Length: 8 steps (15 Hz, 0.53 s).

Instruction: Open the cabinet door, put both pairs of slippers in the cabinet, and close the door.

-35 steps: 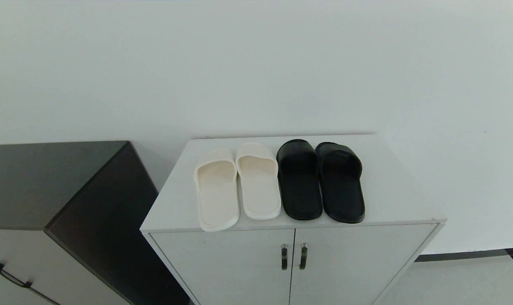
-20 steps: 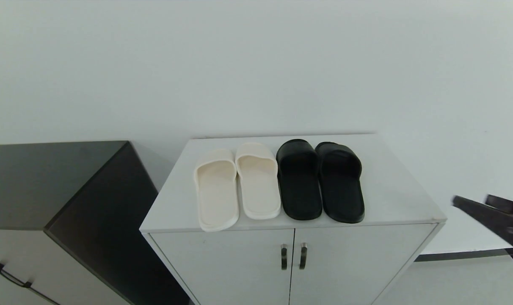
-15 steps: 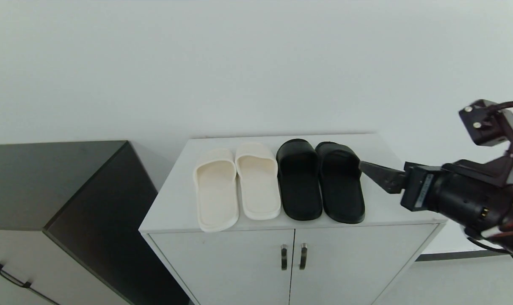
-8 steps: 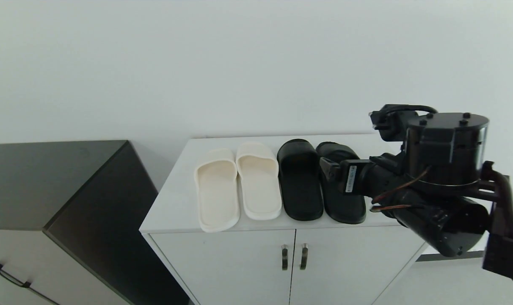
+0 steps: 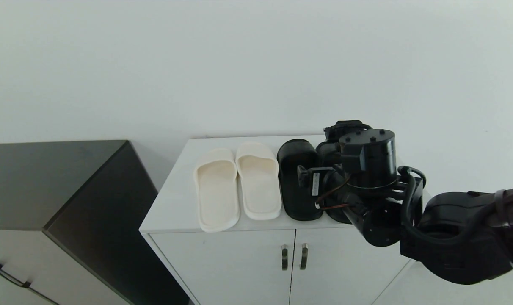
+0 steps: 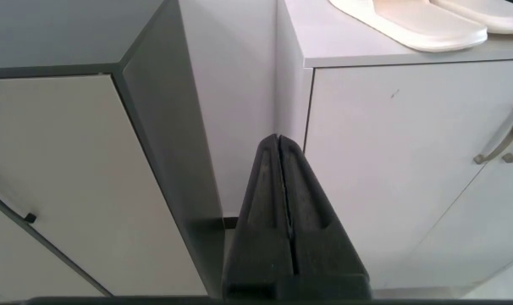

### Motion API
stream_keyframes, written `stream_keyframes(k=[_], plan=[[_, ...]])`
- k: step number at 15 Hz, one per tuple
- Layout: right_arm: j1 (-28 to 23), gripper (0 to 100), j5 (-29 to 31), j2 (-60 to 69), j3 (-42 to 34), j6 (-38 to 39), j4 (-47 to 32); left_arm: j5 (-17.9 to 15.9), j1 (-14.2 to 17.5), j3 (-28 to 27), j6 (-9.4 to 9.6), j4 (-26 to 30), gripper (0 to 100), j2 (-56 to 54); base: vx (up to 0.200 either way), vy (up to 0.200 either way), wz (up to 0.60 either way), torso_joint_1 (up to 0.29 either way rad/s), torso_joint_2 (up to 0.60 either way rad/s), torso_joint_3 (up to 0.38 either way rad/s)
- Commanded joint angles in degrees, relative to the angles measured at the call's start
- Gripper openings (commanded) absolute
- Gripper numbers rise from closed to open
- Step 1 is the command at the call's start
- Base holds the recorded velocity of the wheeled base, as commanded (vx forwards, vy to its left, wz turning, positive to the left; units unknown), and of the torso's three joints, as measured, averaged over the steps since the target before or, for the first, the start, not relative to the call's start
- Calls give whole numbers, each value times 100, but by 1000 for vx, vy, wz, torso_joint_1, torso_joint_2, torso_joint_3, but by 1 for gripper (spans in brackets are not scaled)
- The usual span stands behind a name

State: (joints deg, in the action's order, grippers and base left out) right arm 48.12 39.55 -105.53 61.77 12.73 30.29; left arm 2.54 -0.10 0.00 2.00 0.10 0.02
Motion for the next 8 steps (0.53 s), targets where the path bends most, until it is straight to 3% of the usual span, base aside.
stream_keyframes(k=[1, 8], plan=[[-92, 100, -8, -327, 221, -33, 3, 1, 1, 0, 2, -1, 0, 6, 0, 0, 0, 0, 0, 0], [-663, 100, -79, -1057, 476, -921, 1110, 1, 1, 0, -15, -1, 0, 6, 0, 0, 0, 0, 0, 0]])
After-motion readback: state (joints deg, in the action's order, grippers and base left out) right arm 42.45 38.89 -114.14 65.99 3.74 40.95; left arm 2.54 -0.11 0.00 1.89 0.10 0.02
